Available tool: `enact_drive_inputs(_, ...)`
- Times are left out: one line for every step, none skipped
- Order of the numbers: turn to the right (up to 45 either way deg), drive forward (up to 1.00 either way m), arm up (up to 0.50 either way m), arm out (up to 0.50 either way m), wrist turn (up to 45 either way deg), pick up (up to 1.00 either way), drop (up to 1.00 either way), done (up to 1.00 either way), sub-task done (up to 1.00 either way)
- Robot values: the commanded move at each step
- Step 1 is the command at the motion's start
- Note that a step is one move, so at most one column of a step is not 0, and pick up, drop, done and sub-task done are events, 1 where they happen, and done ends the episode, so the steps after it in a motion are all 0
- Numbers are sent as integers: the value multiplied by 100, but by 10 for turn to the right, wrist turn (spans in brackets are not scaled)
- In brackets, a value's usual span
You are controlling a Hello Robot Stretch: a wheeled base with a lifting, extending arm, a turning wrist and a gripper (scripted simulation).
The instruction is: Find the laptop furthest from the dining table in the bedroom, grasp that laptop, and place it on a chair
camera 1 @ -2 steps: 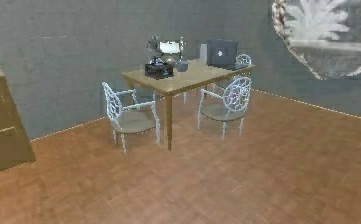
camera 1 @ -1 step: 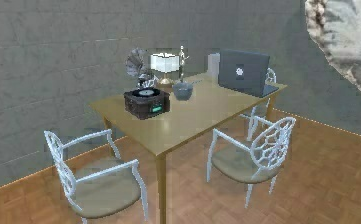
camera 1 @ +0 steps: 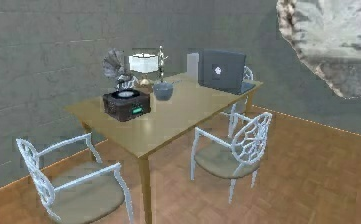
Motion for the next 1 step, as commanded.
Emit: enact_drive_inputs(0,25,0,0,0,0,0,0,0)
